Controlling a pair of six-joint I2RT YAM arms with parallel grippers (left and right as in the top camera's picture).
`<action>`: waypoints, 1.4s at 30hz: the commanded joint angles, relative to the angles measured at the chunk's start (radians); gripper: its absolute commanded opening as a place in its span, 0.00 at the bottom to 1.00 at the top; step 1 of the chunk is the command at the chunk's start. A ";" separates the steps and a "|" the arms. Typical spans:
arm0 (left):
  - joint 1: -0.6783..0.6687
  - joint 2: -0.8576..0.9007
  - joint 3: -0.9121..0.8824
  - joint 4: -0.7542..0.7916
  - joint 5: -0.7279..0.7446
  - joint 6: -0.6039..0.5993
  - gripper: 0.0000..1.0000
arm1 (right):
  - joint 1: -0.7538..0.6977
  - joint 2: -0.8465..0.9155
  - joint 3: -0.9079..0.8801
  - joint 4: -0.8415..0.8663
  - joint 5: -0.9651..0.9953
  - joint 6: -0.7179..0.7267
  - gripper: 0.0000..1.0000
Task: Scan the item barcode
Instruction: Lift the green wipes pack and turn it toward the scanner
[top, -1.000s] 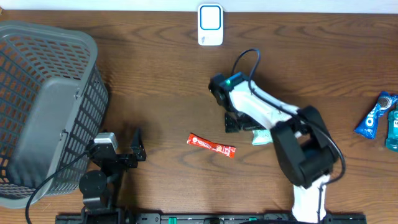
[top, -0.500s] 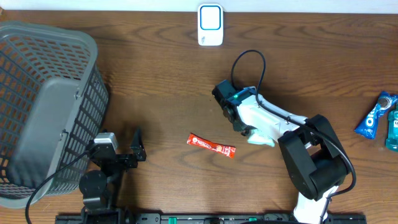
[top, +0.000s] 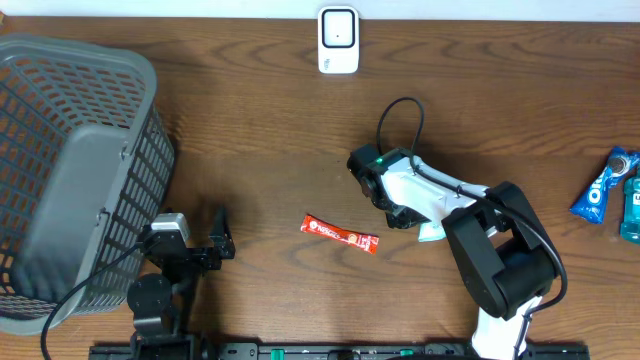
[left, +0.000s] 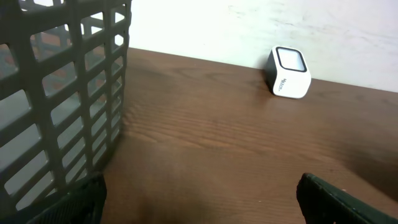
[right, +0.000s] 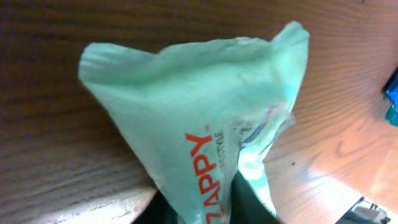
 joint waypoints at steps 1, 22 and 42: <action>0.005 -0.002 -0.020 -0.021 0.006 0.009 0.98 | -0.007 0.091 -0.047 0.084 -0.314 0.000 0.04; 0.005 -0.002 -0.020 -0.021 0.006 0.009 0.98 | -0.134 -0.043 0.432 -0.158 -1.856 -0.817 0.01; 0.005 -0.002 -0.020 -0.020 0.006 0.009 0.98 | -0.170 0.081 0.246 0.285 -2.090 -0.483 0.01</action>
